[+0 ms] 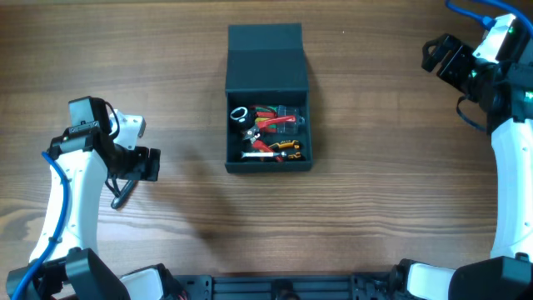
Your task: Pack container
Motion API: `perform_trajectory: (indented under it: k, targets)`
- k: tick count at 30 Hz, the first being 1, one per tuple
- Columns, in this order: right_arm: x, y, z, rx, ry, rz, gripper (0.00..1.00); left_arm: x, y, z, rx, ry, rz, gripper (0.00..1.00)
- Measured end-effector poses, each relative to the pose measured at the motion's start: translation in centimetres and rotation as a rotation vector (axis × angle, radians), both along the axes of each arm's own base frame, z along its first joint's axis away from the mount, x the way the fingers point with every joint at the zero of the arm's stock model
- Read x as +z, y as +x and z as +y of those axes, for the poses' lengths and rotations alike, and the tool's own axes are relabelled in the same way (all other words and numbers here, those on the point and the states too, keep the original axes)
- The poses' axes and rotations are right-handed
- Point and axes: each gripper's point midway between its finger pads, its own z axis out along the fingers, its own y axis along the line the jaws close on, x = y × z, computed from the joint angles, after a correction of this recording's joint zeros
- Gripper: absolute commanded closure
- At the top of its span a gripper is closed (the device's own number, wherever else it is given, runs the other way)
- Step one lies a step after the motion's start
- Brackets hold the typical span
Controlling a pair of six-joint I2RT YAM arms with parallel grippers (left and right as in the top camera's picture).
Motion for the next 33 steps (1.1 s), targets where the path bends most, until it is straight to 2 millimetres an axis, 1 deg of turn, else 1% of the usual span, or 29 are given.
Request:
perform_trajectory:
  k: [1, 4, 7, 11, 13, 15, 18, 21, 23, 24, 25, 26, 28, 29, 31, 33]
  targets:
    - [0.0, 0.0, 0.0, 0.000, 0.000, 0.000, 0.00, 0.0, 0.1, 0.0, 0.000, 0.000, -0.003, 0.01]
    - [0.0, 0.0, 0.0, 0.000, 0.000, 0.000, 0.00, 0.0, 0.0, -0.2, 0.001, -0.010, 0.001, 0.00]
    - [0.0, 0.0, 0.0, 0.000, 0.000, 0.000, 0.00, 0.2, -0.7, -0.8, -0.002, -0.038, 0.023, 0.00]
    - [0.0, 0.0, 0.0, 0.000, 0.000, 0.000, 0.00, 1.2, -0.7, -0.8, -0.003, -0.032, -0.012, 0.00]
    - [0.0, 0.0, 0.0, 0.000, 0.000, 0.000, 0.00, 1.8, -0.7, -0.5, -0.001, -0.012, -0.032, 0.00]
    - [0.0, 0.0, 0.0, 0.000, 0.000, 0.000, 0.00, 2.2, -0.6, 0.3, 0.008, 0.038, -0.044, 0.00]
    - [0.0, 0.0, 0.0, 0.000, 0.000, 0.000, 0.00, 2.3, -0.8, 1.2, 0.015, 0.088, -0.037, 0.00]
    - [0.0, 0.0, 0.0, 0.000, 0.000, 0.000, 0.00, 2.3, -0.9, 1.4, 0.015, 0.104, -0.031, 0.00]
    - [0.0, 0.0, 0.0, 0.000, 0.000, 0.000, 0.00, 2.2, -1.5, 1.3, 0.015, 0.099, -0.008, 0.00]
    - [0.0, 0.0, 0.0, 0.000, 0.000, 0.000, 0.00, 2.2, -1.4, 1.3, 0.015, 0.099, -0.010, 0.02]
    - [0.0, 0.0, 0.0, 0.000, 0.000, 0.000, 0.00, 2.4, -1.0, 1.4, 0.016, 0.105, -0.031, 0.04]
    - [0.0, 0.0, 0.0, 0.000, 0.000, 0.000, 0.00, 2.9, -0.2, 1.6, 0.017, 0.117, -0.075, 0.06]
    - [0.0, 0.0, 0.0, 0.000, 0.000, 0.000, 0.00, 3.9, 1.7, 2.2, 0.030, 0.141, -0.166, 0.05]
    - [0.0, 0.0, 0.0, 0.000, 0.000, 0.000, 0.00, 4.2, 2.1, 2.3, 0.035, 0.145, -0.184, 0.05]
    - [0.0, 0.0, 0.0, 0.000, 0.000, 0.000, 0.00, 4.4, 2.2, 2.4, 0.061, 0.143, -0.194, 0.02]
    - [0.0, 0.0, 0.0, 0.000, 0.000, 0.000, 0.00, 4.2, 1.6, 2.2, 0.082, 0.130, -0.165, 0.00]
